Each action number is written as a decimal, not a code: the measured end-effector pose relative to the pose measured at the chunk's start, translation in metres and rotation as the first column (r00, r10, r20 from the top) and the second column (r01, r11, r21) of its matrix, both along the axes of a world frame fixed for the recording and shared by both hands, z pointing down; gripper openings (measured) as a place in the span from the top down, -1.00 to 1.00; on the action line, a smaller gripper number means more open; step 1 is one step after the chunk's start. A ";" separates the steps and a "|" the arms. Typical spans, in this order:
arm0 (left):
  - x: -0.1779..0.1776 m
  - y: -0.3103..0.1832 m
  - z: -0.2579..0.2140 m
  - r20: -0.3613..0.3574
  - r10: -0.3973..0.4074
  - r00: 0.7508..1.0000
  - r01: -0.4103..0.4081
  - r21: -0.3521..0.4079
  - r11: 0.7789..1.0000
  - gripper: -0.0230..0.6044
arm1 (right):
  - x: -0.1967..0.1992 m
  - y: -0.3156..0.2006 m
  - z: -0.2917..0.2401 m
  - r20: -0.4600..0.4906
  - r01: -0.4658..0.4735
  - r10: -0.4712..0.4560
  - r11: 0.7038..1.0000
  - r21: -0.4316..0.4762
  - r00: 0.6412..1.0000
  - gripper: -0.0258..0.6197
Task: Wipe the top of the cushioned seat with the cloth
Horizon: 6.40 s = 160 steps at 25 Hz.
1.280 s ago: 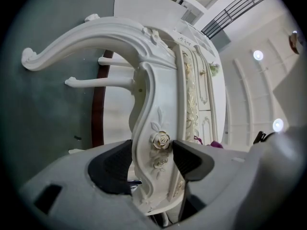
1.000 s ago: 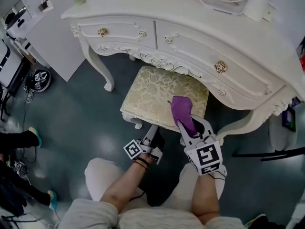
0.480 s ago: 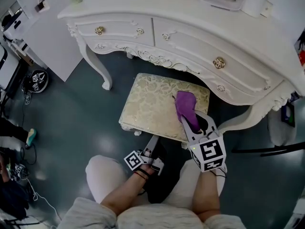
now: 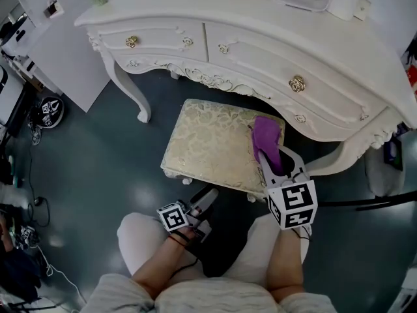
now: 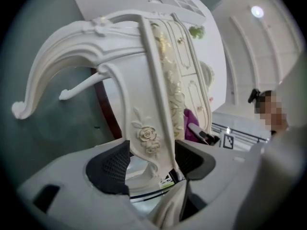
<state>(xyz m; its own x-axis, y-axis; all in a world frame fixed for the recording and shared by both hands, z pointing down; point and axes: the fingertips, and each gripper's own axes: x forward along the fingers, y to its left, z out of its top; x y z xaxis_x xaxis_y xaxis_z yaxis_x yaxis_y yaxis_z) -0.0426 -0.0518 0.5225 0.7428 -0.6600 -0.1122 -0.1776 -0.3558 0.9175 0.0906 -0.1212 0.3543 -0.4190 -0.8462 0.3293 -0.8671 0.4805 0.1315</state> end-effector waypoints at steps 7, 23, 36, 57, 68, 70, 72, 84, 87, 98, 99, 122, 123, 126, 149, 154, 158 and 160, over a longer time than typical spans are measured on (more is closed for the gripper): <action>-0.026 0.003 -0.029 0.521 0.120 0.845 -0.269 0.220 0.938 -0.01 | 0.028 -0.014 0.028 -0.272 -0.150 0.111 0.980 -0.128 0.956 0.64; -0.112 0.001 -0.009 0.946 0.238 0.220 -0.607 -0.058 0.793 -0.38 | 0.042 -0.061 0.057 -0.467 -0.312 0.192 0.930 -0.194 0.863 0.64; -0.127 -0.065 -0.022 0.994 0.029 0.101 -0.536 0.030 0.844 -0.43 | 0.041 -0.061 0.057 -0.466 -0.316 0.197 0.929 -0.191 0.862 0.64; -0.115 -0.073 -0.015 0.989 -0.067 0.135 -0.572 0.133 0.809 -0.38 | 0.003 -0.087 0.058 -0.469 -0.324 0.199 0.924 -0.203 0.860 0.64; -0.117 -0.073 -0.014 0.988 -0.062 0.141 -0.588 0.134 0.798 -0.36 | -0.032 -0.099 0.059 -0.472 -0.291 0.171 0.937 -0.194 0.865 0.64; -0.118 -0.072 -0.012 0.988 -0.057 0.143 -0.589 0.131 0.798 -0.36 | -0.041 -0.102 0.060 -0.469 -0.279 0.162 0.941 -0.193 0.868 0.64; -0.118 -0.072 -0.011 0.988 -0.053 0.145 -0.592 0.130 0.795 -0.36 | -0.050 -0.104 0.060 -0.466 -0.267 0.152 0.945 -0.191 0.872 0.64; -0.119 -0.071 -0.006 0.988 -0.017 0.153 -0.602 0.106 0.791 -0.33 | -0.111 -0.119 0.060 -0.448 -0.180 0.079 0.966 -0.187 0.891 0.64; -0.119 -0.071 -0.006 0.988 -0.017 0.152 -0.606 0.107 0.789 -0.33 | -0.129 -0.122 0.061 -0.446 -0.150 0.050 0.970 -0.191 0.894 0.64; -0.117 -0.072 -0.010 0.985 -0.028 0.168 -0.616 0.127 0.778 -0.33 | -0.185 -0.130 0.057 -0.427 -0.055 -0.025 0.983 -0.173 0.904 0.64; -0.117 -0.073 -0.011 0.985 -0.031 0.171 -0.618 0.132 0.775 -0.33 | -0.191 -0.130 0.057 -0.418 -0.041 -0.036 0.984 -0.175 0.908 0.64; -0.116 -0.073 -0.013 0.984 -0.023 0.179 -0.628 0.132 0.767 -0.32 | -0.258 -0.073 0.060 -0.288 0.188 -0.244 0.960 -0.207 0.926 0.64; -0.116 -0.073 -0.013 0.984 -0.022 0.179 -0.628 0.131 0.767 -0.32 | -0.255 -0.073 0.059 -0.286 0.185 -0.239 0.961 -0.205 0.928 0.64; -0.117 -0.074 -0.012 0.984 -0.020 0.176 -0.629 0.128 0.767 -0.32 | -0.246 -0.072 0.059 -0.288 0.171 -0.223 0.965 -0.197 0.931 0.64; -0.111 -0.071 -0.005 0.980 0.050 0.195 -0.639 0.088 0.764 -0.25 | -0.143 -0.055 0.057 -0.299 0.045 -0.102 0.980 -0.193 0.949 0.64; -0.110 -0.070 -0.005 0.980 0.059 0.190 -0.644 0.079 0.761 -0.24 | -0.116 -0.047 0.057 -0.296 0.014 -0.074 0.980 -0.198 0.952 0.64; -0.110 -0.071 -0.005 0.980 0.057 0.191 -0.644 0.081 0.761 -0.23 | -0.092 -0.042 0.056 -0.294 -0.016 -0.044 0.980 -0.198 0.955 0.64; -0.110 -0.071 -0.005 0.980 0.057 0.191 -0.644 0.081 0.760 -0.23 | -0.081 -0.039 0.056 -0.301 -0.029 -0.032 0.980 -0.198 0.953 0.64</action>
